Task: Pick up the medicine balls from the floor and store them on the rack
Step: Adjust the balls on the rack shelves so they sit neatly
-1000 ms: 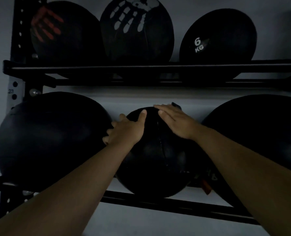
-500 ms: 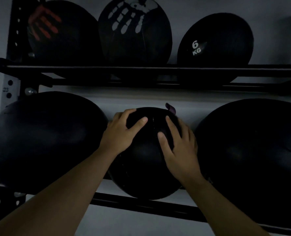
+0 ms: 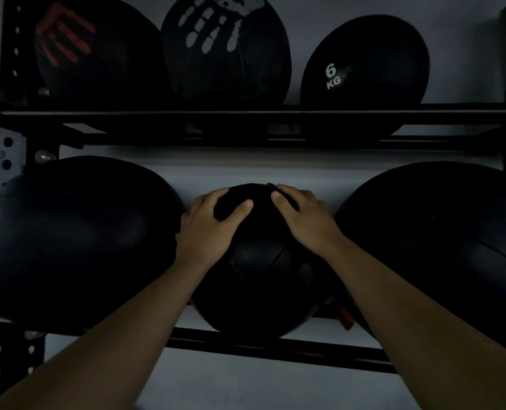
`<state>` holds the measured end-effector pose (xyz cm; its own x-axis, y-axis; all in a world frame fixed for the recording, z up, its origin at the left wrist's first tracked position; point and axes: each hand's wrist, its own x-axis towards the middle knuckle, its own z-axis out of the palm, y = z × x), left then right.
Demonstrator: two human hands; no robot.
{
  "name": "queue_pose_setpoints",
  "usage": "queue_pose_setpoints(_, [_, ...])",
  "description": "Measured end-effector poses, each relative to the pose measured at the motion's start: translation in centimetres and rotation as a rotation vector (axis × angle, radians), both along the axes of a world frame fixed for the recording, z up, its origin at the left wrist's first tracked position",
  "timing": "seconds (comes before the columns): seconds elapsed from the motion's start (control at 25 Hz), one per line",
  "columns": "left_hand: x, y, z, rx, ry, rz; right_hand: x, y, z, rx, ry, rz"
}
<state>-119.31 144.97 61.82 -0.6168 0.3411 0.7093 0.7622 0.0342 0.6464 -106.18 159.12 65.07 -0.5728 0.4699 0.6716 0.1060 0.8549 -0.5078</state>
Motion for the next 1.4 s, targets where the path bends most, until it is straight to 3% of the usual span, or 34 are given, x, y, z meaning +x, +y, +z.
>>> queue_pose_setpoints(0.48, [-0.3,-0.5,1.1,-0.123,0.023,-0.02,0.1,-1.0,-0.6,-0.048,0.055,-0.077])
queue_pose_setpoints(0.68, [-0.4,-3.0,2.6,-0.455,0.201,0.143,0.0,-2.8,1.3,0.082,-0.114,-0.277])
queue_pose_setpoints(0.84, [-2.8,-7.4,4.2,-0.429,0.257,0.281,-3.0,-8.3,2.3,0.22,-0.133,-0.263])
queue_pose_setpoints(1.04, [-8.4,-14.7,5.5,-0.46,0.401,0.418,-9.3,-16.2,3.1,0.231,-0.112,-0.156])
queue_pose_setpoints(1.24, [-17.5,-24.0,5.1,-0.351,0.215,0.379,-17.4,-24.0,1.8,0.112,-0.1,-0.112])
queue_pose_setpoints(1.4, [-22.6,-27.2,2.8,-0.18,-0.054,0.105,-21.5,-27.2,-0.1,0.031,-0.028,-0.228])
